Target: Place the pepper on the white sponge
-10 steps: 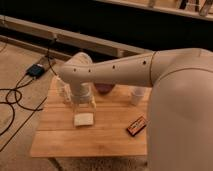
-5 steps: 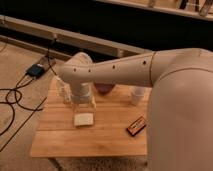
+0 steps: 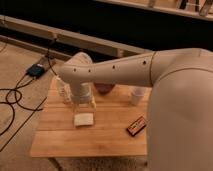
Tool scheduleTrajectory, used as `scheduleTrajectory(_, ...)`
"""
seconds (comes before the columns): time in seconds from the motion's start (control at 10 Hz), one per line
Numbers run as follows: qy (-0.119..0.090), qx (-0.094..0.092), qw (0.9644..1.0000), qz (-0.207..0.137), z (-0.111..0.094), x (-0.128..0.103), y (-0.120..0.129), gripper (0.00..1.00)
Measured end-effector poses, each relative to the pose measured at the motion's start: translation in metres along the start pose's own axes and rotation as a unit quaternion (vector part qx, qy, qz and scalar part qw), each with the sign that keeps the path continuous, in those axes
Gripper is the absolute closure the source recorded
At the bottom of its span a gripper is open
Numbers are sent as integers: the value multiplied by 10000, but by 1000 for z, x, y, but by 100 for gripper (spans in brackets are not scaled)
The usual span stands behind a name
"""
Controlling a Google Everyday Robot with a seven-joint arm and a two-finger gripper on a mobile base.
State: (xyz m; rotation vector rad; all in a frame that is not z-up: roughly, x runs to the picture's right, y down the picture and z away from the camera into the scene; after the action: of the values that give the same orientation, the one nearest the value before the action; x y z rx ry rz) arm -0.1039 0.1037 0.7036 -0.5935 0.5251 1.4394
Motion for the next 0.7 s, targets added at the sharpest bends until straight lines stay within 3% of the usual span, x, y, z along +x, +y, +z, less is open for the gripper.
scheduleTrajectory(0.2, -56, -11, 9997, -248, 7, -14, 4, 35)
scheduleTrajectory(0.4, -187, -127, 9969, -748, 18, -40, 19, 35)
scheduleTrajectory(0.5, -235, -114, 9947, -992, 25, -51, 21, 35)
scheduleTrajectory(0.6, -296, -89, 9895, -1415, 37, -69, 27, 35)
scheduleTrajectory(0.7, -316, -81, 9867, -1593, 43, -79, 28, 35)
